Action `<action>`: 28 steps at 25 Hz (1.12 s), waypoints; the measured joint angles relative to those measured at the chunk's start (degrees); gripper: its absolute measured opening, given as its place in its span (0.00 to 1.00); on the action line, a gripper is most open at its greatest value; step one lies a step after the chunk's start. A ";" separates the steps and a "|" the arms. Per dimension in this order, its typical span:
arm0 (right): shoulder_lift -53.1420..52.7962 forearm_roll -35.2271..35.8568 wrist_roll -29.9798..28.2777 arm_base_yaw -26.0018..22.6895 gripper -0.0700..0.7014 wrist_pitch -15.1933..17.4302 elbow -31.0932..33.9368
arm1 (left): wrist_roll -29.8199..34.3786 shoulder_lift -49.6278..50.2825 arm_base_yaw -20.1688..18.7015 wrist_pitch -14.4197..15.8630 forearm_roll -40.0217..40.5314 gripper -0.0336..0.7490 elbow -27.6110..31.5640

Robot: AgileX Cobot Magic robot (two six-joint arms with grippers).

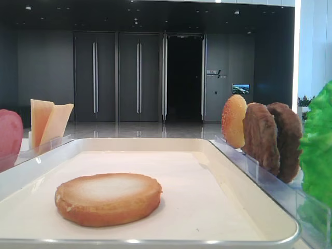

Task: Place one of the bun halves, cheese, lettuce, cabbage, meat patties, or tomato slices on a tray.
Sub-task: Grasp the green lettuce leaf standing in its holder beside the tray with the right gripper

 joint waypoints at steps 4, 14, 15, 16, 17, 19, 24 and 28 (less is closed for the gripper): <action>0.00 0.00 0.00 0.00 0.46 0.00 0.00 | 0.00 0.00 0.00 0.00 0.00 0.61 0.00; 0.00 0.00 0.00 0.00 0.46 0.00 0.00 | -0.05 0.00 0.00 0.00 0.00 0.61 0.00; 0.00 0.00 0.00 0.00 0.46 0.00 0.00 | -0.05 0.00 0.00 0.00 0.00 0.61 0.00; 0.00 0.00 0.00 0.00 0.46 0.20 -0.15 | -0.05 0.00 0.00 0.00 0.00 0.61 0.00; 0.00 0.02 0.00 0.00 0.46 0.76 -0.47 | -0.05 0.00 0.00 0.00 0.00 0.61 0.00; 0.93 0.02 0.00 0.00 0.46 2.86 -2.04 | -0.05 0.00 0.00 0.00 0.00 0.61 0.00; 11.85 0.20 0.11 0.00 0.46 4.93 -7.38 | -0.05 0.00 0.00 0.00 0.00 0.61 0.00; 22.08 1.90 0.11 0.00 0.46 4.93 -11.16 | -0.05 0.00 0.00 0.00 0.00 0.61 0.00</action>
